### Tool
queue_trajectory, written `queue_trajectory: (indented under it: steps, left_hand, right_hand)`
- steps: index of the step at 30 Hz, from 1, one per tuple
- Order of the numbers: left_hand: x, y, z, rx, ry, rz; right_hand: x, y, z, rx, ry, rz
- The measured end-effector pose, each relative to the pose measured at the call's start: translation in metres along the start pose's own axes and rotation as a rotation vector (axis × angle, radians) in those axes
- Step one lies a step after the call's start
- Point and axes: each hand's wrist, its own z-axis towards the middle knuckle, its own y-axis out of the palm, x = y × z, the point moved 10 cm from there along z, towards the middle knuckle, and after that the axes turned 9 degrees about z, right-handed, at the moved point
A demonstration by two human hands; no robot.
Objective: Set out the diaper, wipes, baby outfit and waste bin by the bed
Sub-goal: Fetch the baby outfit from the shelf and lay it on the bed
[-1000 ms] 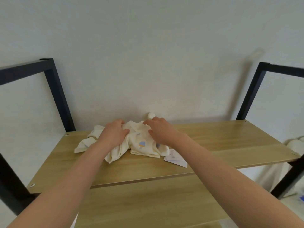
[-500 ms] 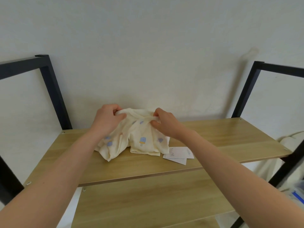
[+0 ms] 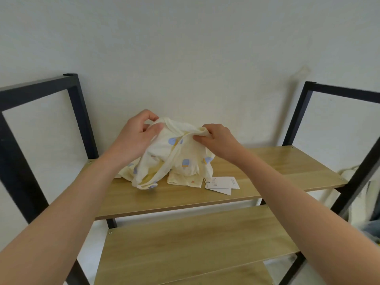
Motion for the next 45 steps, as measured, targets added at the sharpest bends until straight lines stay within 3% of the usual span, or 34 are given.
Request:
queue_trajectory:
  steps: [3,8,14,22,26,32,37,45]
  left_hand:
    - [-0.006,0.006,-0.017,-0.102,-0.014,0.047]
    - [-0.027,0.029,-0.045,-0.272,-0.068,0.363]
    - [-0.002,0.007,-0.087,-0.133,-0.050,0.082]
    - [0.056,-0.006,-0.163,0.044,-0.096,-0.101]
    - [0.067,0.007,-0.216,0.086,-0.157,-0.076]
    - [0.041,0.051,-0.315,0.057,-0.388,0.021]
    - [0.009,0.082,-0.402,-0.024,-0.557,0.086]
    - [-0.021,0.100,-0.536,0.018,-0.788,0.193]
  right_hand:
    - [-0.011,-0.002,-0.015,0.045,-0.015,0.023]
    - [-0.024,0.003,-0.039,0.112,-0.022,0.040]
    - [-0.054,-0.005,-0.073,0.152,-0.060,0.234]
    - [-0.080,-0.024,-0.141,0.079,-0.134,0.412]
    - [-0.063,-0.025,-0.190,-0.003,-0.123,0.366]
    - [-0.012,0.005,-0.269,-0.169,-0.042,0.223]
    - [0.026,0.050,-0.335,-0.338,0.059,0.200]
    - [0.075,0.140,-0.432,-0.631,0.151,0.125]
